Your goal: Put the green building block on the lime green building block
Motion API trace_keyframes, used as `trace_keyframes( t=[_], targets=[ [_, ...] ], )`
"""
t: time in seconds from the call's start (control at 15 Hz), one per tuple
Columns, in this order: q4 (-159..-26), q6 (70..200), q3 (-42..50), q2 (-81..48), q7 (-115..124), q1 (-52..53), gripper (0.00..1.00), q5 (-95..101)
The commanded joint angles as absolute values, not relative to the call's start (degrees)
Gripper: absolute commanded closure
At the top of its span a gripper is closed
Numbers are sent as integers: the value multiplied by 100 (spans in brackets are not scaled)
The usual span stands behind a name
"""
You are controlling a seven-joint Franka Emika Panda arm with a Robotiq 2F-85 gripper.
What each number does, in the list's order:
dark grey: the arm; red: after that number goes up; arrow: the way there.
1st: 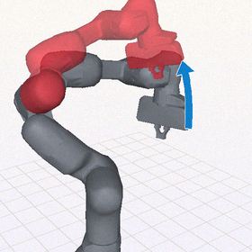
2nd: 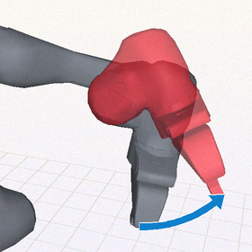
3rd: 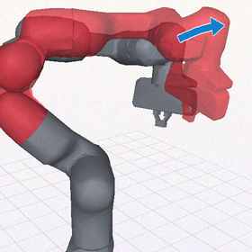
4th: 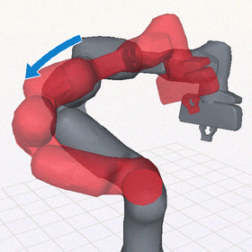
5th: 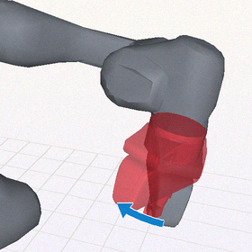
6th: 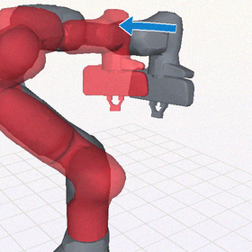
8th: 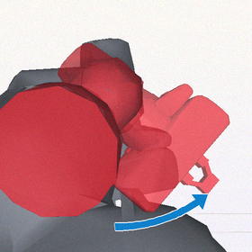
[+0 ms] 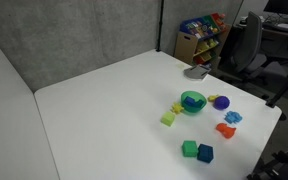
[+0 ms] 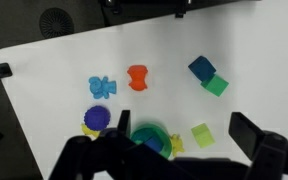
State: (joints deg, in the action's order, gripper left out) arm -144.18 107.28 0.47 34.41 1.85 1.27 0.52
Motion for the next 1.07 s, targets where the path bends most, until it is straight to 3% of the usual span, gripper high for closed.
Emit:
trace_keyframes(
  t=[0.0, 1.0],
  targets=[
    [-14408, 10716, 8, 3439, 162, 79, 0, 30],
    [-13996, 11292, -232, 2695, 404, 90, 0, 86]
  ],
)
